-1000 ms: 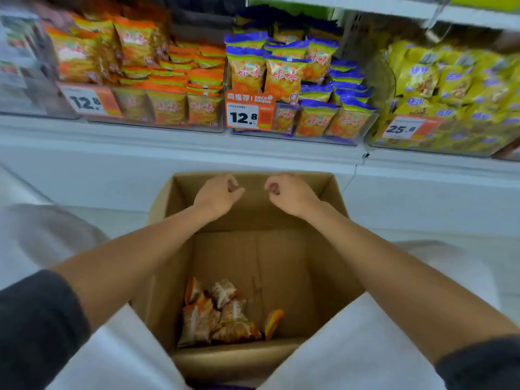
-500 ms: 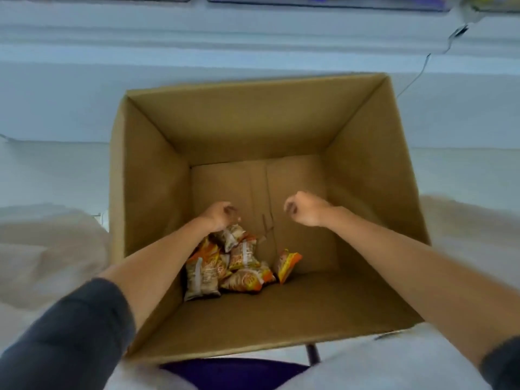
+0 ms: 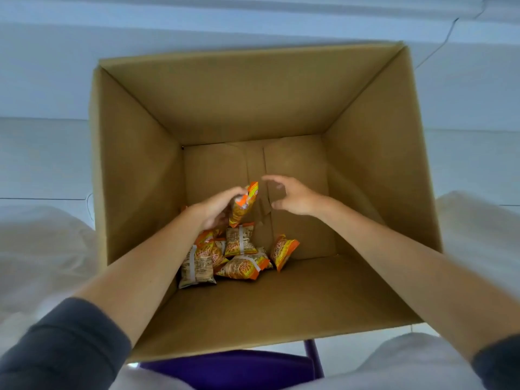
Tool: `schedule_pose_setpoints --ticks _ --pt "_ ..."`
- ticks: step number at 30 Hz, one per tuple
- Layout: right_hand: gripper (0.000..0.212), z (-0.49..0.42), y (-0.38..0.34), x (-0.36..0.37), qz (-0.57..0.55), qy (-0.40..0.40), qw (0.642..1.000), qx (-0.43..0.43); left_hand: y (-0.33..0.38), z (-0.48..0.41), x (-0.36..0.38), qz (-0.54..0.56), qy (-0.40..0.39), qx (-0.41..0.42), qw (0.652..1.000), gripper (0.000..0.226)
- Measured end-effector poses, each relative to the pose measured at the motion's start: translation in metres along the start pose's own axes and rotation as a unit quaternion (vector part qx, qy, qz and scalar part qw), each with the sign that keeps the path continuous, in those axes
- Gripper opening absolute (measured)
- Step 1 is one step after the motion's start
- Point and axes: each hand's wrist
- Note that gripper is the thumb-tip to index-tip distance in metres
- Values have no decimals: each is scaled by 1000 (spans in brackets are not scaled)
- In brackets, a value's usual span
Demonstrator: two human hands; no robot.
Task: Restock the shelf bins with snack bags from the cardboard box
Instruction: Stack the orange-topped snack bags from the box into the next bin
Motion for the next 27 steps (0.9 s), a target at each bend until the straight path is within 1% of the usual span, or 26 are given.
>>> schedule_pose_setpoints --ticks 1,2,3,5,6,7,9,10,11,12,14,15,16,17,18,19,20,22,23,24,25,26,27 --pt "65 0 -5 -4 -11 1 1000 -7 5 8 0 67 -46 -33 996 52" --pt "61 0 -8 -8 -21 3 1000 -12 8 14 -1 112 -76 -54 989 57" --pt "50 0 -10 -11 -36 3 999 -17 11 18 -4 138 -102 -67 983 68" --pt "25 1 -11 -16 -92 5 996 -18 15 25 -7 156 -144 -76 974 92" --pt "20 3 -11 -18 -127 6 992 -15 16 30 -7 162 -153 -69 972 96" --pt "20 4 -11 -19 -159 6 987 -9 18 36 -6 165 -151 -52 973 92" --pt "26 3 -10 -20 -201 7 980 5 20 44 -3 151 -111 13 982 70" --pt "29 3 -11 -19 -204 9 979 11 20 45 -1 136 -80 48 986 60" --pt "31 2 -13 -18 -203 15 979 14 21 47 0 110 -51 77 990 54" --pt "36 2 -16 -18 -210 24 977 11 23 48 1 69 -25 100 992 51" --pt "48 3 -20 -17 -244 25 969 -11 27 51 2 -56 14 132 990 53" --pt "51 4 -22 -18 -251 15 968 -24 28 53 3 -113 19 142 983 54" --pt "49 6 -23 -18 -242 8 970 -34 30 54 4 -137 15 152 979 56" --pt "43 6 -25 -18 -226 13 973 -37 30 55 6 -128 18 166 978 59" --pt "34 5 -26 -17 -222 33 974 -32 29 55 7 -92 33 186 978 64" --pt "25 4 -26 -17 -240 57 969 -22 28 54 7 -28 55 203 977 69" --pt "20 3 -26 -17 -277 73 958 -7 26 52 7 53 65 202 976 72" --pt "19 0 -24 -16 -341 73 937 8 23 47 6 202 25 151 967 73" --pt "21 -1 -22 -15 -348 64 935 12 21 46 7 242 6 128 962 71" --pt "23 -2 -20 -12 -342 53 938 13 18 42 7 250 11 121 961 67" --pt "25 -4 -18 -8 -325 42 945 15 15 38 8 237 45 130 962 63" --pt "30 -5 -16 -3 -285 30 958 16 13 34 7 212 101 148 961 59" --pt "37 -7 -12 3 -220 16 975 11 9 29 6 181 164 171 954 55"
Point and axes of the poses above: each hand's wrist, its own z-axis away from the middle knuckle, its own x-axis out of the palm, y = z × x, and after that the axes turned 14 degrees about z, right-handed
